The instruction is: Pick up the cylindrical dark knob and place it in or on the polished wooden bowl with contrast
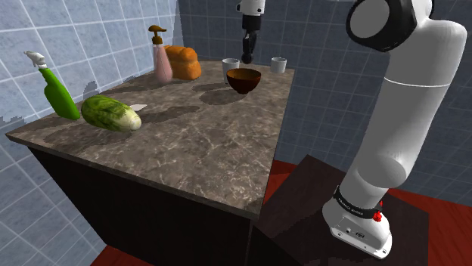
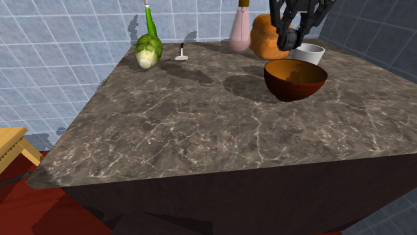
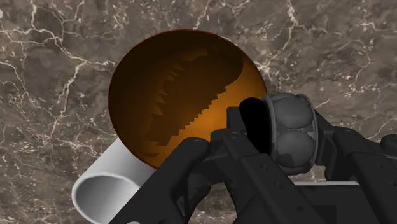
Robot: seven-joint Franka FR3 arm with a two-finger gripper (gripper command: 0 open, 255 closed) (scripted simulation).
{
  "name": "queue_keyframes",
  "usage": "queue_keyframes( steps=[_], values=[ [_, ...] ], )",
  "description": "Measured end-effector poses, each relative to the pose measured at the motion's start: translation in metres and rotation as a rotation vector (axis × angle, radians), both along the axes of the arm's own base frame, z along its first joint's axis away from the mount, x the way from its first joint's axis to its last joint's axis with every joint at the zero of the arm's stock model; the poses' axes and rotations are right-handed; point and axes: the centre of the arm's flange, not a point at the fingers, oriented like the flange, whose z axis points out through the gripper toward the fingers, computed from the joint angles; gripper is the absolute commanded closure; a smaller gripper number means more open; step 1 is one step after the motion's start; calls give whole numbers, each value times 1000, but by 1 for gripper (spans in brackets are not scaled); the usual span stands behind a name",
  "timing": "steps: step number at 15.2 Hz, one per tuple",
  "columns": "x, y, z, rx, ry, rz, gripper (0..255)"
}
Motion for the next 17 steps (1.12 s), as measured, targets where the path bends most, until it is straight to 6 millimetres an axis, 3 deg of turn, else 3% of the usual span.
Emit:
queue_keyframes(
  steps=[5, 17],
  values=[
    [48, -41, 1, -1, 0, 0, 255],
    [53, -47, -62, -1, 0, 1, 255]
  ],
)
